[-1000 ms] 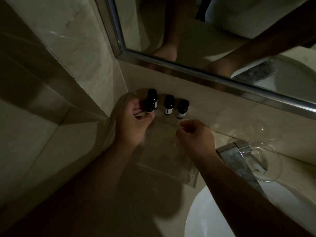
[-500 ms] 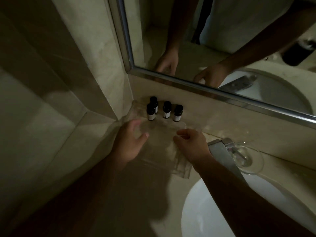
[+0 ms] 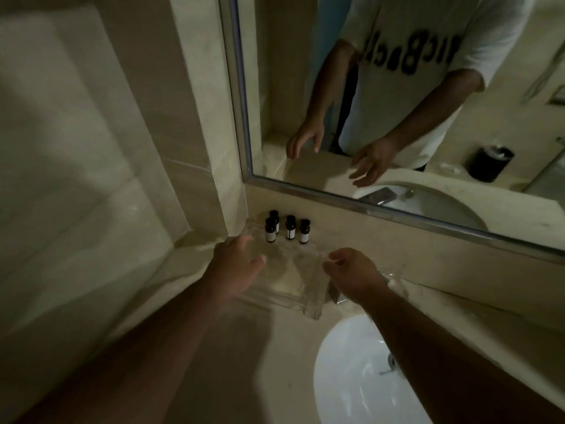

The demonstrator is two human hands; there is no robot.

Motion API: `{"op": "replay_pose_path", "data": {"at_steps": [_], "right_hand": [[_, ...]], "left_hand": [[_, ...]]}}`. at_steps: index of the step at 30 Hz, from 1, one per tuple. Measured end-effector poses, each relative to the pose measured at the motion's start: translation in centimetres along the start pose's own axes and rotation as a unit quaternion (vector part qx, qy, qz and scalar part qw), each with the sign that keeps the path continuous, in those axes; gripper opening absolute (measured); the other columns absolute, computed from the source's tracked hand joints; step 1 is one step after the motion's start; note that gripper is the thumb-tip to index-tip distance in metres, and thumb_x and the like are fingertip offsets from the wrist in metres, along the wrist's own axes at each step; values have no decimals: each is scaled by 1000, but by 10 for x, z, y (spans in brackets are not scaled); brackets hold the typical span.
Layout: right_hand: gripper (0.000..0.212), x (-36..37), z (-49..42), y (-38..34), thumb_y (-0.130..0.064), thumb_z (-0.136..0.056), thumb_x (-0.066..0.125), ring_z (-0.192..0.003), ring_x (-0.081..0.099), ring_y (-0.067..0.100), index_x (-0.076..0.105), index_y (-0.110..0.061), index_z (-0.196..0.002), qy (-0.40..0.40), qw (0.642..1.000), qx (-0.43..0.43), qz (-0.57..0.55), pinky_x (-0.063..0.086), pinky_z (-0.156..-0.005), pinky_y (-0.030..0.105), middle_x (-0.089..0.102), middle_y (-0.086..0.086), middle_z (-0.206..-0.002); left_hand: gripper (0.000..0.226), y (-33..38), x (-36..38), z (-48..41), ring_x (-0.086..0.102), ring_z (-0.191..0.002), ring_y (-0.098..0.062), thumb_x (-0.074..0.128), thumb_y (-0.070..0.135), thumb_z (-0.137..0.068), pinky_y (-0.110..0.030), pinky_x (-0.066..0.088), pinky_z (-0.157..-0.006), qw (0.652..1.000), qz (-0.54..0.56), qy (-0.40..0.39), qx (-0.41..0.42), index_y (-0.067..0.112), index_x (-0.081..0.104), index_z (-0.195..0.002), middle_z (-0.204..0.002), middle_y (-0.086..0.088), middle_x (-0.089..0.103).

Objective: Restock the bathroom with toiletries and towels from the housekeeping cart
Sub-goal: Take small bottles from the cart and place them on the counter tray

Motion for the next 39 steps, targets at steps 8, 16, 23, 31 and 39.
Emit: {"op": "replay_pose_path", "data": {"at_steps": [8, 16, 23, 31, 39], "right_hand": [[42, -85, 43, -30, -42, -96, 59, -119, 60, 21, 61, -17, -130, 63, 992, -69, 88, 40, -94, 24, 65, 5, -128], [45, -178, 77, -49, -45, -95, 56, -124, 55, 24, 58, -20, -133, 167, 976, -108, 92, 42, -100, 34, 58, 6, -137], [50, -222, 121, -29, -48, -97, 50, -122, 53, 30, 52, -20, -137, 235, 963, -77, 109, 42, -96, 37, 56, 12, -134], [77, -306, 193, -15, -73, -91, 14, -135, 39, 39, 37, -27, -148, 325, 918, 18, 228, 38, -108, 54, 41, 15, -150], [70, -337, 296, 26, -67, -96, 28, -143, 26, 37, 19, -31, -155, 392, 874, 117, 263, 32, -110, 54, 26, 11, -159]], "left_hand": [[60, 78, -59, 40, 36, -139, -29, 56, 39, -96, -42, 33, -113, 996, -28, 51, 63, 16, 39, -149, -150, -7, 43], [64, 154, -100, 69, 28, -143, -22, 53, 45, -95, -40, 32, -113, 983, -48, 107, 139, 22, 34, -152, -154, -1, 39], [65, 205, -98, 85, 27, -143, -24, 49, 51, -97, -40, 30, -114, 976, -79, 89, 181, 22, 31, -154, -156, -1, 36], [81, 284, -99, 95, 11, -152, -26, 43, 66, -95, -44, 20, -120, 964, -89, -6, 249, 27, 12, -160, -166, 0, 15], [71, 359, -51, 132, 20, -148, -27, 46, 57, -96, -42, 24, -117, 919, -53, -47, 389, 24, 25, -157, -161, -3, 29]]}}
Point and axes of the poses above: each hand's wrist, its own z-axis away from the middle knuckle, its own x-axis out of the palm, y = z × x, the point moved 3 cm from there along -z, towards the middle knuckle
